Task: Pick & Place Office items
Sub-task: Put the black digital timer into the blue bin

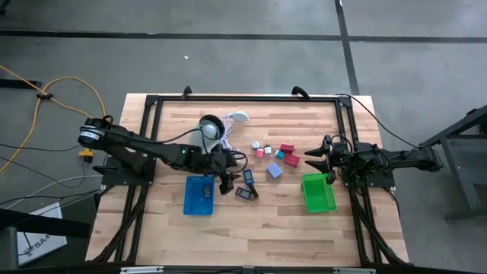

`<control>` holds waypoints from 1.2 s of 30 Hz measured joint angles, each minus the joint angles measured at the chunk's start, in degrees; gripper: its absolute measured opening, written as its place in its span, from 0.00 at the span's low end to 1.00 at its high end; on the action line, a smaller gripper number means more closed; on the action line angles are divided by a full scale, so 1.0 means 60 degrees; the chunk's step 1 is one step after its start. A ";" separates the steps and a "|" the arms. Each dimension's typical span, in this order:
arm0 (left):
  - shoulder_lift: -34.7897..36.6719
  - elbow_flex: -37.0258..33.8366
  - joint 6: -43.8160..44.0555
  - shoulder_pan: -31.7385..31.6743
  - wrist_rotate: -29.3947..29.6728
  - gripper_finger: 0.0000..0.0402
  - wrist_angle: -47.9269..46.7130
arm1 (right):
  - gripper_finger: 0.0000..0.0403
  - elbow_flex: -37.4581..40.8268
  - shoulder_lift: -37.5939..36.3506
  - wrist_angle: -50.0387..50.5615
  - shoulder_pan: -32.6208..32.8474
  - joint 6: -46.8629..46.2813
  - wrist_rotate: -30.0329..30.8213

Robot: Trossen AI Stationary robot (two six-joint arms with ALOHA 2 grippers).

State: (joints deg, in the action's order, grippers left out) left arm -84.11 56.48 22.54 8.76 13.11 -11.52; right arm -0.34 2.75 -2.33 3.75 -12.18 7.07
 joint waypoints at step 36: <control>-0.3800 0.4942 -0.5166 -0.0068 -0.1838 0.54 -0.3486 | 0.38 0.0000 0.0665 -0.0006 -0.0003 0.0000 0.0003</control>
State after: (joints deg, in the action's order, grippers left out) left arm -106.91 86.13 -8.46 8.35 2.08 -32.44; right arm -0.34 6.74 -2.36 3.73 -12.19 7.09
